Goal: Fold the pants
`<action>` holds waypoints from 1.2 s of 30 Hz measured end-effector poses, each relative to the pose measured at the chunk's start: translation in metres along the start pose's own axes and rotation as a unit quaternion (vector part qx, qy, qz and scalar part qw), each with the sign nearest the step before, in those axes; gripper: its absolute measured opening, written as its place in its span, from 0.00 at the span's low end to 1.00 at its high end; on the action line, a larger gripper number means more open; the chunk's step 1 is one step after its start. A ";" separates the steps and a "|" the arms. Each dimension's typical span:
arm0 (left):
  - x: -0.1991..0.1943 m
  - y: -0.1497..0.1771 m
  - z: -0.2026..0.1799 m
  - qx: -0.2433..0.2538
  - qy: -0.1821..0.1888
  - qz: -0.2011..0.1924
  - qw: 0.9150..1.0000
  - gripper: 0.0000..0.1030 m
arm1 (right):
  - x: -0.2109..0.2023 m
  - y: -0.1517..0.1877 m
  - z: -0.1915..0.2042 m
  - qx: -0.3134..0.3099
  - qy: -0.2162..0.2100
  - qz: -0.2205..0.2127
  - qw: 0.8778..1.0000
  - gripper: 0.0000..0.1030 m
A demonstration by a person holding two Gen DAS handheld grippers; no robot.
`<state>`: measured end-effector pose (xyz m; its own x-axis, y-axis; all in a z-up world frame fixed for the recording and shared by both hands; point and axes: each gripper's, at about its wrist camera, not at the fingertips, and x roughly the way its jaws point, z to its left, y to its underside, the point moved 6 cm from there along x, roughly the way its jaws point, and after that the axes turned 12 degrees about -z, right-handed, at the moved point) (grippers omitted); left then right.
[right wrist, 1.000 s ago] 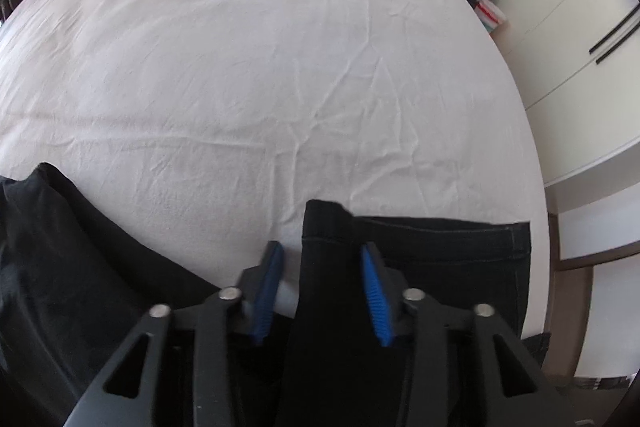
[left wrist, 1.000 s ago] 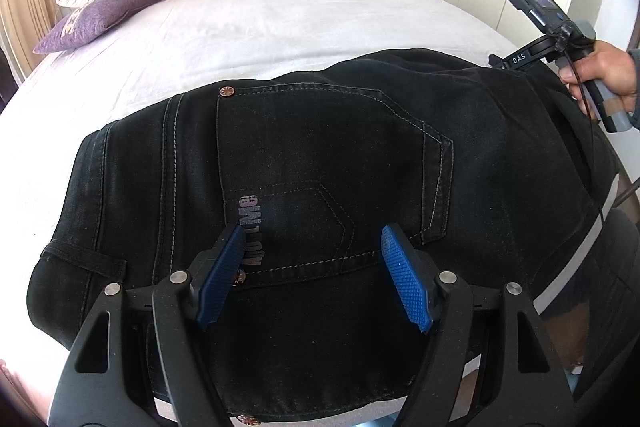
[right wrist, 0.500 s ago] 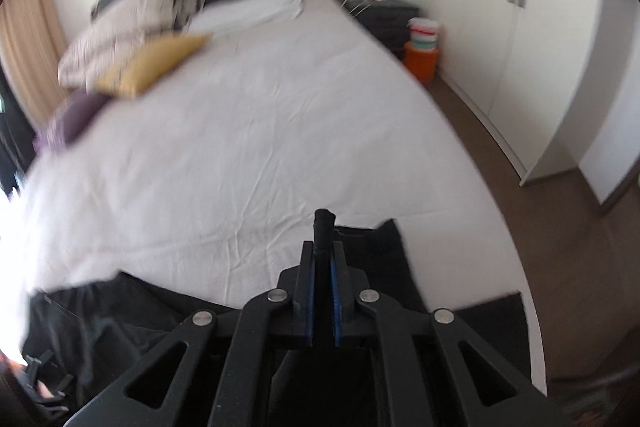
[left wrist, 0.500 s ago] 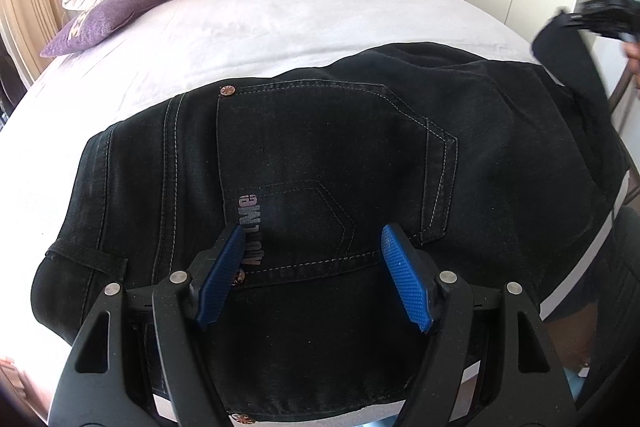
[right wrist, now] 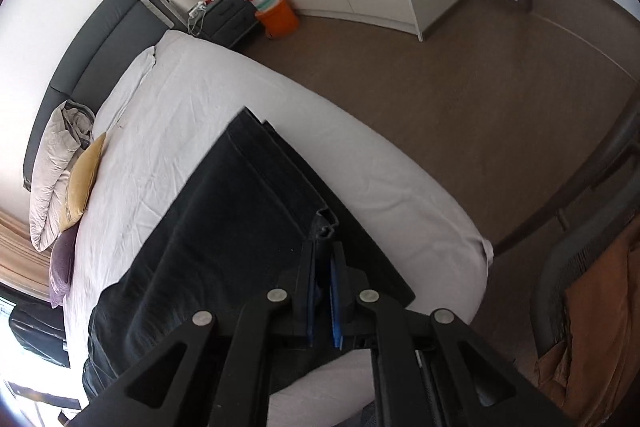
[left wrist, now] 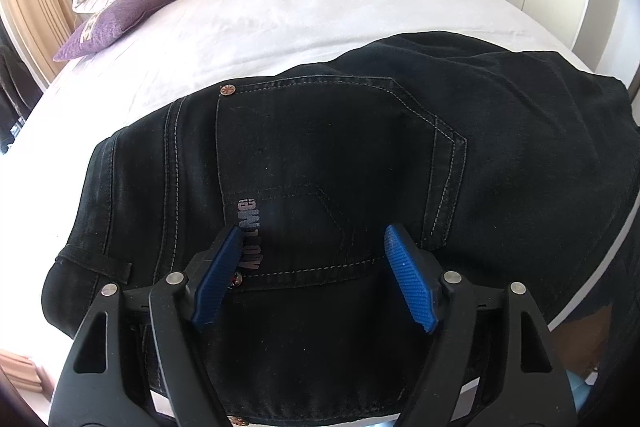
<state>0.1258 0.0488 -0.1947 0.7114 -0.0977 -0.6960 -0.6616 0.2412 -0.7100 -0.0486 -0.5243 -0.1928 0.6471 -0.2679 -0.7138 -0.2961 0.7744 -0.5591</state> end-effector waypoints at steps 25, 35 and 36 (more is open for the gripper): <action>-0.012 0.002 0.006 -0.030 -0.005 -0.005 1.000 0.80 | -0.050 -0.012 -0.031 0.008 -0.012 -0.033 0.999 0.04; -0.056 -0.040 -0.044 -0.030 0.068 -0.107 0.991 0.80 | -0.043 0.008 0.097 -0.019 -0.222 0.027 0.975 0.23; -0.052 -0.042 -0.052 -0.027 0.075 -0.103 0.991 0.80 | -0.032 0.022 0.114 -0.033 -0.244 0.049 0.968 0.27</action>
<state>0.1045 -0.0069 -0.1340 0.7926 -0.2827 -0.5403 -0.5198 0.1500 -0.8410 0.0046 -0.4333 -0.1343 0.8637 0.1189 -0.4898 -0.4062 0.7395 -0.5368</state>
